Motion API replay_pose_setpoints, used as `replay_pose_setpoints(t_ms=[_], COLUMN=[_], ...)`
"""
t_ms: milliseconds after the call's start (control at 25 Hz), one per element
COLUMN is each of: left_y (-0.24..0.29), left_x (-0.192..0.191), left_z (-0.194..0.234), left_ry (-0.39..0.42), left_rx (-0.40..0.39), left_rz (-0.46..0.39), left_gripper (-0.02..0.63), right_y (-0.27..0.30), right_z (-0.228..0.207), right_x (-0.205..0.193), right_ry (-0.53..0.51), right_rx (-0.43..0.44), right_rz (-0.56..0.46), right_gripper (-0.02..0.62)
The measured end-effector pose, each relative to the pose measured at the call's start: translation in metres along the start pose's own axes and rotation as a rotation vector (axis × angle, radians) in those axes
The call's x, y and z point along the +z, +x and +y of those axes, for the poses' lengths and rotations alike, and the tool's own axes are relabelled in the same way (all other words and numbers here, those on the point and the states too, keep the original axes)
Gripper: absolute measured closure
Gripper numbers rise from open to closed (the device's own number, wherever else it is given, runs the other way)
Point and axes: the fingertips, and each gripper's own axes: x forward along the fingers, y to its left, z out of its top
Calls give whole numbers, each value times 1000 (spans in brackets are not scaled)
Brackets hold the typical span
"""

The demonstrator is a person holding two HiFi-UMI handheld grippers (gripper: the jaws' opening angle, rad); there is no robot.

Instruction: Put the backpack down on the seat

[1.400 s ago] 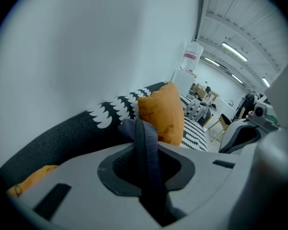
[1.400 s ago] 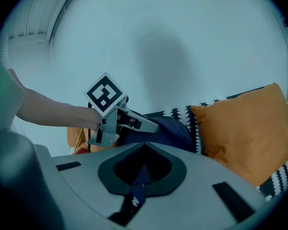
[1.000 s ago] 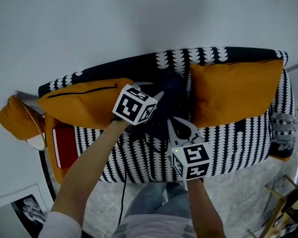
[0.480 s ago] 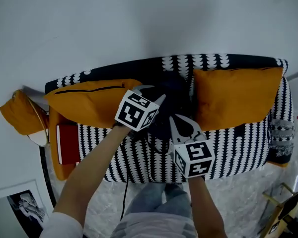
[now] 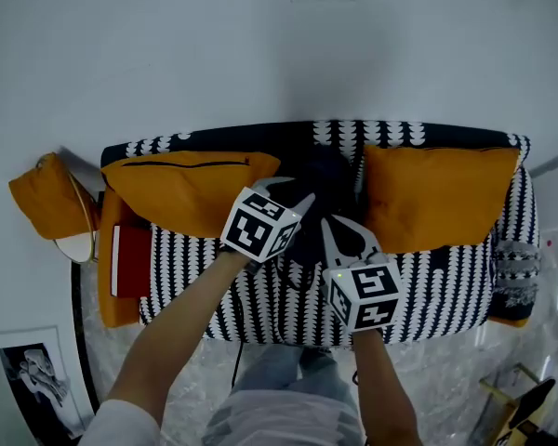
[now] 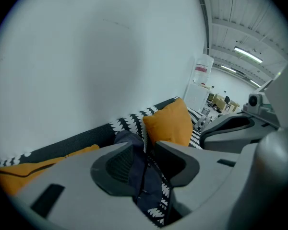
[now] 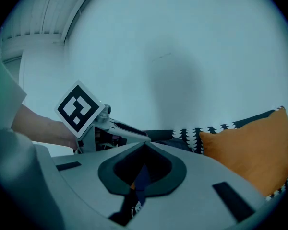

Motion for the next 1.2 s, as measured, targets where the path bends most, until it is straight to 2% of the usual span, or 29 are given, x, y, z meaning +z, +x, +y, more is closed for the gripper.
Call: replay_pose_setpoints(t_ms=[360,520,960,1200], left_y=[-51,-77,-142,-166], left_x=[5,7,4,5], left_z=[-42,-65,-119,-140], left_ry=[-61,-115,-232,-246], left_rx=[36,53,128,169], left_rz=[-113,-173,-329,-377], left_gripper=[483,485,508,531], right_y=[-41,-60,-113,-138], right_z=[19,30,65,79], right_x=[15,24,33,37], right_ry=[-51,-71,-129,-139], right_rx=[8,14,75,122], right_rz=[-23,-43,-68,-86], right_gripper=[594,594,594,594])
